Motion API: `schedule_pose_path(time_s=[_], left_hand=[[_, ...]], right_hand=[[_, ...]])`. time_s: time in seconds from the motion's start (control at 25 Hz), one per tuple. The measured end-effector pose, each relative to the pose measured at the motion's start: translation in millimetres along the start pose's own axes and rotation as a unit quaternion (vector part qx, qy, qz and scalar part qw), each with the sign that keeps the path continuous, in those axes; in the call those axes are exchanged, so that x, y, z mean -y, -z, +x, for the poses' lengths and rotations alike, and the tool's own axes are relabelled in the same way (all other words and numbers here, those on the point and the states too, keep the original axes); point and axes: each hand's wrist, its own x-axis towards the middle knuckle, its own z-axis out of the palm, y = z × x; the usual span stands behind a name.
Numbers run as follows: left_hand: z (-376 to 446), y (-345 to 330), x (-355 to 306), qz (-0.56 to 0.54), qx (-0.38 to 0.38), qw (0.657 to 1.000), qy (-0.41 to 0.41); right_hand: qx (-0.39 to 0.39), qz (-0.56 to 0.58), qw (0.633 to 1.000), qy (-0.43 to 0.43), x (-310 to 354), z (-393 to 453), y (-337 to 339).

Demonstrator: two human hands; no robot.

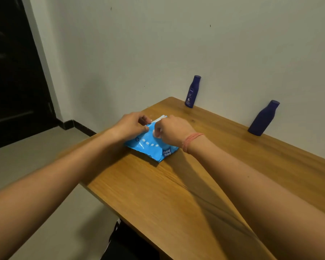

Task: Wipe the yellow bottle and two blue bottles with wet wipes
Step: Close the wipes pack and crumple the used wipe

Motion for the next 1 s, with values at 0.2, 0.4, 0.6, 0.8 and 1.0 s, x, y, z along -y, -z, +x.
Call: schedule_pose_path(time_s=[0.2,0.4,0.6,0.8,1.0], left_hand=[[1,-1,3,-0.017,0.000,1.000,-0.001],[1,-2,5,-0.062,0.008,0.998,0.021],[0,-1,7,-0.063,0.010,0.998,0.020],[-4,-3,-4,-0.043,-0.035,0.991,-0.119],[-9,13,-8,-0.145,-0.122,0.972,-0.136]], right_hand=[[0.039,0.208,0.977,-0.027,-5,1,-5],[0.096,0.341,0.930,-0.093,-20,1,-8],[0.013,0.346,0.935,-0.071,-24,2,-14],[-0.102,0.499,0.855,-0.099,-18,5,0],[-0.104,0.587,0.798,-0.085,-1,10,13]])
